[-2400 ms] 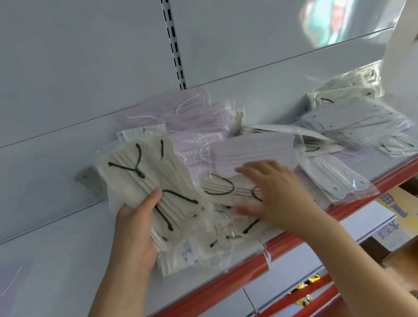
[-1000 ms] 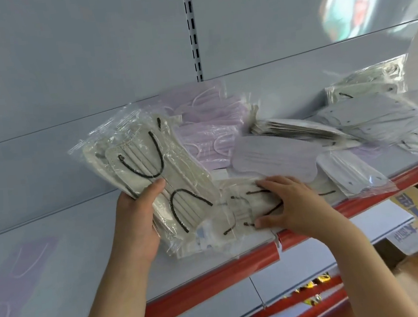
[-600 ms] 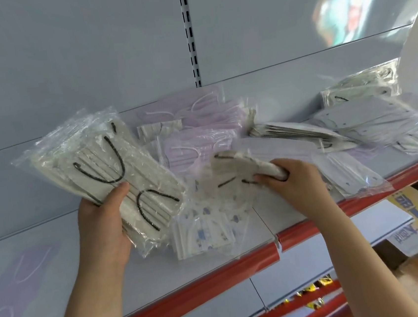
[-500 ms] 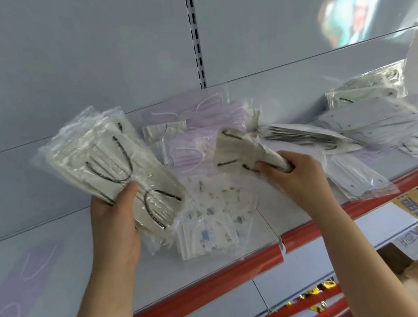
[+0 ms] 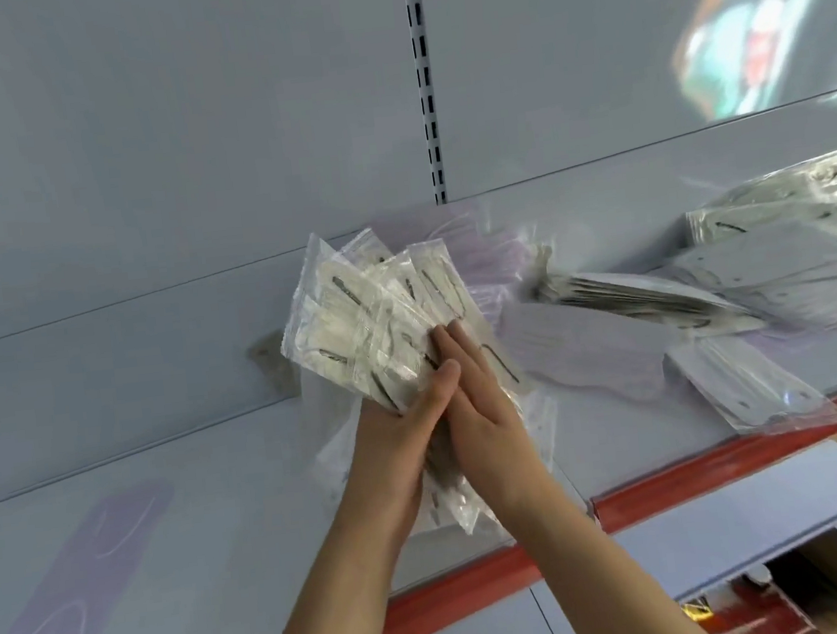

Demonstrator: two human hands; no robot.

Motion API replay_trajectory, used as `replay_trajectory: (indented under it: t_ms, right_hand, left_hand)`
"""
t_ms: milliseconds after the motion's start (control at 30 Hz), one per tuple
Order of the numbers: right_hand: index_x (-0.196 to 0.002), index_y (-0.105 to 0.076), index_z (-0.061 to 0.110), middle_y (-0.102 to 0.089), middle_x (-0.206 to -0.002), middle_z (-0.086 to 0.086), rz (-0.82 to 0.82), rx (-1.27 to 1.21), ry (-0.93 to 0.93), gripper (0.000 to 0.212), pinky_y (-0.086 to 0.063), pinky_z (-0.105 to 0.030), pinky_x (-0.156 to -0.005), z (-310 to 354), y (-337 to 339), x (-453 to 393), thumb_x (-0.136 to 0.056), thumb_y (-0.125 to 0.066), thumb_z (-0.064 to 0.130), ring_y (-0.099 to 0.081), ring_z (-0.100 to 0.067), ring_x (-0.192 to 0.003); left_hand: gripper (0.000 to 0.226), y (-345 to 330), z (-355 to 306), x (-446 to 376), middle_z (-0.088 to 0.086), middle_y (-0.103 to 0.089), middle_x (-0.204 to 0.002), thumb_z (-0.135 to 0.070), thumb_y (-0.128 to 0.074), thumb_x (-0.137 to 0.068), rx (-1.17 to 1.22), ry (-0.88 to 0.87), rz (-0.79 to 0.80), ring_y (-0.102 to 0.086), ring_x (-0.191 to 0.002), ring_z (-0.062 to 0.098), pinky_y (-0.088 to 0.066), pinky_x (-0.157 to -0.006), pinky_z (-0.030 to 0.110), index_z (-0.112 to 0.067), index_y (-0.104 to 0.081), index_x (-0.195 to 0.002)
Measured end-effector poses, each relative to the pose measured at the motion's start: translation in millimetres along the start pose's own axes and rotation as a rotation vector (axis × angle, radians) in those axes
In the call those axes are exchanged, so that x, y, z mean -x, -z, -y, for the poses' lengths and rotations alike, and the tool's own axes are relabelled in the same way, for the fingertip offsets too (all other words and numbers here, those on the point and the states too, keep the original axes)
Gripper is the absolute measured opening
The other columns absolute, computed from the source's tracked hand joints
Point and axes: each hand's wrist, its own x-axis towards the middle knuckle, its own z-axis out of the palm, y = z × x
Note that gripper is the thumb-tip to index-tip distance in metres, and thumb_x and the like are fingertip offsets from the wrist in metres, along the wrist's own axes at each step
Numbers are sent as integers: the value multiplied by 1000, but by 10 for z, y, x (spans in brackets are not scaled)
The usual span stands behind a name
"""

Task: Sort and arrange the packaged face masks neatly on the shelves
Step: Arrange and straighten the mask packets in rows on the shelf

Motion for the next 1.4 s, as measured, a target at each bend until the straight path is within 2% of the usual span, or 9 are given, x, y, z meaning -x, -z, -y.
replay_trajectory:
  t_ms: [100,267,400,533,700,1000,1100,1300,1400]
  right_hand:
    - [-139,-46,39,-39,-155,11,-131,-23,65,55,-33,-39,-119,-50,164,-113,-91,-62,20,-36,-5,-142]
    - [-158,-12,33,-18,-165,6,-195,176,-55,110,-18,-38,-120,32,790,-408,-70,-67,70,-20,-8,-146]
    - [-153,-32,27,-41,-156,0,6,-143,-255,86,-29,-43,-119,-117,1010,-663,-83,-54,73,-46,-15,-135]
    - [-148,-43,22,-61,-131,1,107,424,-118,63,-46,-40,-106,-331,875,-693,-92,-64,44,-58,-16,-118]
    - [-141,-42,19,-50,-139,-10,165,1171,-269,79,-33,-45,-106,-547,790,-586,-81,-60,67,-43,-33,-129]
    - [-81,-53,18,-60,-77,0,-143,635,-155,40,-41,-36,-65,-405,1059,-696,-77,-79,48,-57,-23,-74]
    - [-90,-60,11,-64,-79,-2,-276,369,-47,34,-42,-33,-60,-281,1185,-694,-85,-72,43,-57,-19,-71]
    - [-86,-60,20,-59,-77,6,-175,518,-31,14,-35,-24,-60,-417,1098,-752,-95,-63,30,-55,-17,-77]
    - [-85,-68,18,-60,-70,7,-390,372,6,11,-39,-23,-59,-361,1150,-672,-91,-67,28,-56,-16,-71]
  left_hand:
    - [44,99,-37,-104,5,-77,-114,-10,-77,-83,-48,-18,-110,-73,-108,22,-52,-104,51,-16,-67,-126]
    - [33,240,-180,-219,2,-77,-115,-16,-76,-76,-59,-94,28,-70,-113,20,-51,-101,45,-33,-79,-104]
    - [35,331,-274,-284,0,-77,-112,-10,-74,-76,-87,-127,100,-71,-111,18,-56,-92,34,-34,-80,-101]
    - [34,491,-279,-404,5,-78,-108,-6,-76,-83,-49,-83,-82,-73,-104,19,-54,-98,45,-15,-72,-116]
    - [60,569,-263,-398,-1,-76,-89,-14,-78,-72,-65,-96,-160,-74,-84,10,-61,-87,33,5,-62,-127]
    - [48,532,-251,-321,3,-76,-117,-24,-78,-77,-102,-128,-139,-70,-113,18,-51,-104,42,-15,-68,-124]
    - [34,509,-278,-320,-2,-77,-114,-21,-74,-88,-131,-130,-131,-71,-111,14,-52,-101,38,-19,-69,-122]
    - [16,439,-249,-359,0,-79,-103,-15,-74,-90,-154,-72,-174,-74,-103,17,-53,-102,45,-20,-74,-105]
    - [17,418,-258,-346,0,-79,-103,-17,-74,-90,-185,-70,-164,-74,-103,18,-53,-102,48,-20,-74,-106]
